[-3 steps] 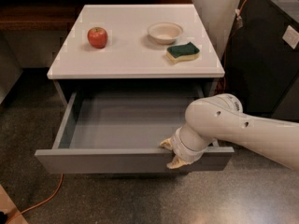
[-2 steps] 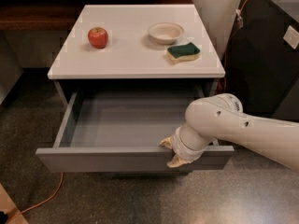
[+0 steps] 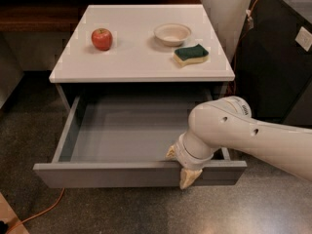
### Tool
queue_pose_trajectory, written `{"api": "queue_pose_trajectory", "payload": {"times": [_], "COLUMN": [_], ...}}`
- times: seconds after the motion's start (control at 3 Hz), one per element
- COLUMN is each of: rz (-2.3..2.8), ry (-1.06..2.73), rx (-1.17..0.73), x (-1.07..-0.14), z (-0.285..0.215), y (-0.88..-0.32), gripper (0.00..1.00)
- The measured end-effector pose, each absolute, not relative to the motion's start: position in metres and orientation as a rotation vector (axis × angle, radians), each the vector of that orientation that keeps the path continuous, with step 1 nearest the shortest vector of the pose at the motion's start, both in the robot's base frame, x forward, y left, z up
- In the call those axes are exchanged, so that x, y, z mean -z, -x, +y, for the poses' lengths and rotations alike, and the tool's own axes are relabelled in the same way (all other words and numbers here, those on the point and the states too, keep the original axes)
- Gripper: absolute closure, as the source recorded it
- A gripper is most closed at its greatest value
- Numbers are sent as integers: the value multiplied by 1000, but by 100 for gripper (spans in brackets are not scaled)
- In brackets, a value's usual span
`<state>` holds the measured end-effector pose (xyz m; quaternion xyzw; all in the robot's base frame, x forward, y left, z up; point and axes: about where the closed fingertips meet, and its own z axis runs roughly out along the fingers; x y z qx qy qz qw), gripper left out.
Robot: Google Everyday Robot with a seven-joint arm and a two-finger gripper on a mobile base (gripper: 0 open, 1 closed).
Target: Place apple into top drawer
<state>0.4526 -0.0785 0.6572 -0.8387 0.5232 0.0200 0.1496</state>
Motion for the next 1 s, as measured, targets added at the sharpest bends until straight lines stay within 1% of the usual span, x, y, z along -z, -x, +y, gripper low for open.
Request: {"api": "queue_pose_trajectory", "payload": {"times": [0.33,0.67,1.0], "rz": [1560,1593,1559], "ry": [2355,2316,2276], "rx": [-95,-215,-322], "x": [-705,-756,-788], "z": [-30,7,27], "y": [-446,-453,-461], "gripper": [0,0,0]}}
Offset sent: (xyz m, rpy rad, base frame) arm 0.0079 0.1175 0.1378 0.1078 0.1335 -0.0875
